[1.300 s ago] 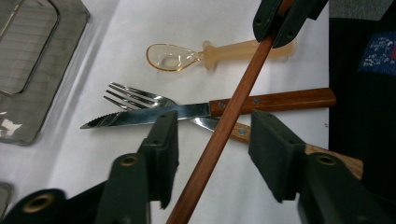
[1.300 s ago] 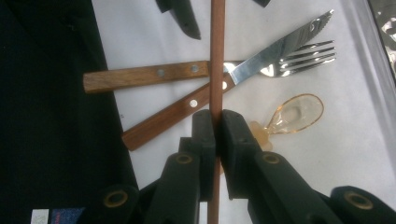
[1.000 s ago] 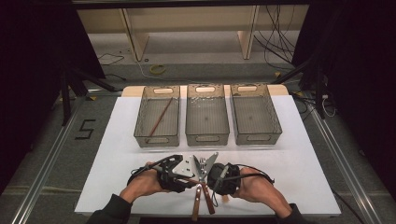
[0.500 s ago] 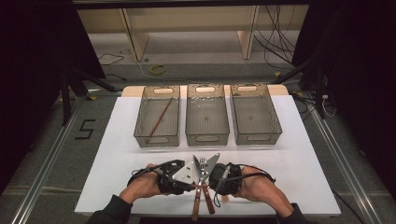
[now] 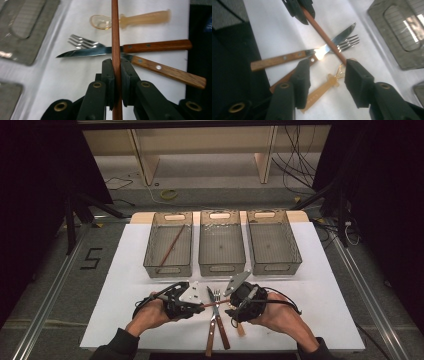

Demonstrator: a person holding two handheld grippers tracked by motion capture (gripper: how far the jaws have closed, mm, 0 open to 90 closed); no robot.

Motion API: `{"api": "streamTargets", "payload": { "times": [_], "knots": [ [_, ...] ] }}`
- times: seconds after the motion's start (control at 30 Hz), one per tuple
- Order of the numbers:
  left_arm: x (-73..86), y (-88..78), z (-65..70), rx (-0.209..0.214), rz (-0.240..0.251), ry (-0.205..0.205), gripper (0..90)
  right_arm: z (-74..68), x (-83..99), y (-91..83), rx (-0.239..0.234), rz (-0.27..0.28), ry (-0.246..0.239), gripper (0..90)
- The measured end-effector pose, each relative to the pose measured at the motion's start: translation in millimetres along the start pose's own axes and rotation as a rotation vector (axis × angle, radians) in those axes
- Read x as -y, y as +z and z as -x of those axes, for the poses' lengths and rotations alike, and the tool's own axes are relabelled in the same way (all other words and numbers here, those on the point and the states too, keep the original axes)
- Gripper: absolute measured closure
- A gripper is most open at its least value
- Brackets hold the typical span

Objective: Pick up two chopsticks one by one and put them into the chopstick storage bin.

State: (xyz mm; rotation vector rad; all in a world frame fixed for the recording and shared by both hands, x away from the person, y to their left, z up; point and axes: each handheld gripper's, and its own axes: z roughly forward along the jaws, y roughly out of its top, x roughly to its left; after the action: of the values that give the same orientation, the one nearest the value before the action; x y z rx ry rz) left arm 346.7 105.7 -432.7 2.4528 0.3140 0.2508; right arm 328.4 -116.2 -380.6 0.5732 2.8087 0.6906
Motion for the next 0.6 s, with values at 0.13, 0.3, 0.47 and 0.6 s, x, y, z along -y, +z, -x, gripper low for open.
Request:
{"api": "streamTargets", "payload": {
  "times": [0.13,0.3,0.47,0.6],
  "knots": [
    [3.8,-5.1,-8.8,-0.046,0.022,-0.067,82.8,0.4,2.0,-2.3,0.005,0.030,0.032,48.6],
    [9.6,-12.3,-19.3,-0.097,0.044,-0.167,82.8,0.6,7.8,0.5,0.010,0.027,0.089,43.2],
    [12.9,-19.2,-27.2,-0.136,0.057,-0.238,82.8,9.3,18.5,10.5,0.035,0.002,0.177,39.3],
    [15.3,-24.8,-32.2,-0.169,0.076,-0.287,82.8,14.5,28.7,17.4,0.041,-0.016,0.217,37.6]
  ]
}}
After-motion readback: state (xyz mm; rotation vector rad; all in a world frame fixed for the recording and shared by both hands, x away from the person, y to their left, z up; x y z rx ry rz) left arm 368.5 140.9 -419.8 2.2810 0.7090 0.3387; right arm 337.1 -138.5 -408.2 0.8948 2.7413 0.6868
